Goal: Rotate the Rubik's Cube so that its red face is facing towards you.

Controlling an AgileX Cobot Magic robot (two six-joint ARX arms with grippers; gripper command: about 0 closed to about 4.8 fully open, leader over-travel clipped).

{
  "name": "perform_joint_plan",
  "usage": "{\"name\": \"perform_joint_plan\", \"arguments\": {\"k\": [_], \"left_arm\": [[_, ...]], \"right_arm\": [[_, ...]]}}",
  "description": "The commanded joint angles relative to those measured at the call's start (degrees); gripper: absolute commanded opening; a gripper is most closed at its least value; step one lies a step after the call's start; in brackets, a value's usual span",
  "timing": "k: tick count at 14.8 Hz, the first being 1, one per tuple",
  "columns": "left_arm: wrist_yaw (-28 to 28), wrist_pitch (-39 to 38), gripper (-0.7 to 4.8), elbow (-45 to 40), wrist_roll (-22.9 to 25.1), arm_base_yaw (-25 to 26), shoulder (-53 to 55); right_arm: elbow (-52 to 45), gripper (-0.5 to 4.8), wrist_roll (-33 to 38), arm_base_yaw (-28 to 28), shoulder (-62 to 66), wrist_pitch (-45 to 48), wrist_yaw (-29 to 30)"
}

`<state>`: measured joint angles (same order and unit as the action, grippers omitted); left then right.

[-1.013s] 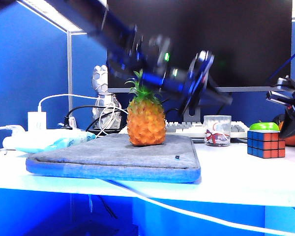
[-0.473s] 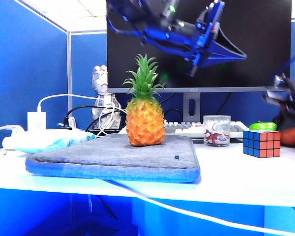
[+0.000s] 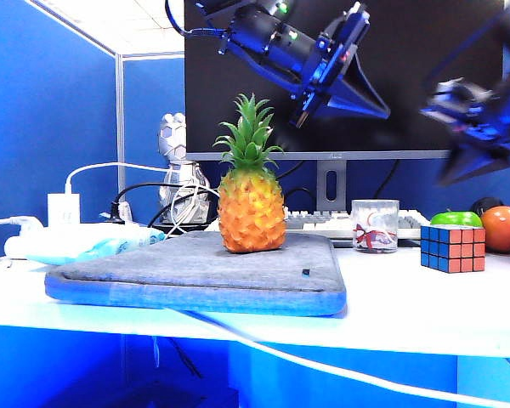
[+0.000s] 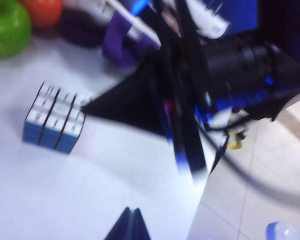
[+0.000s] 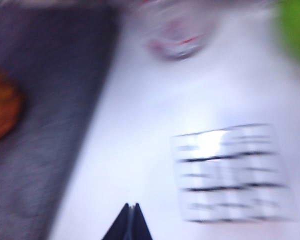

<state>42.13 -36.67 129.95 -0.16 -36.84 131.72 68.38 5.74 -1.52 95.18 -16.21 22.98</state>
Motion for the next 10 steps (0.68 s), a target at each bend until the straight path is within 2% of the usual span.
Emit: {"name": "perform_joint_plan", "arguments": {"k": [1,3,6,8,10], "left_arm": [[-2.54,-0.98,-0.05,0.13,2.05,0.11,-0.52],[-2.54,-1.14,-0.05,0.13,2.78,0.11,-0.52],[-2.54,-1.09,-0.05,0.13,2.80,0.11,-0.52],[-2.54,-1.07,-0.05,0.13,2.80,0.11,-0.52],[-2.51,-1.07,-0.05,0.13,2.78,0.11,-0.52]], "right_arm": [[0.35,-0.06,-0.17,3.06,0.28,0.72,-0.90],[0.35,-0.06,-0.15,4.35,2.56,0.98,-3.89],[0.35,-0.06,-0.13,4.37,6.27,0.74,-4.63],[0.33,-0.06,-0.22,4.42,6.93,-0.35,-9.86],[0.33,-0.06,-2.80,4.20,6.93,-0.92,-18.71]]}}
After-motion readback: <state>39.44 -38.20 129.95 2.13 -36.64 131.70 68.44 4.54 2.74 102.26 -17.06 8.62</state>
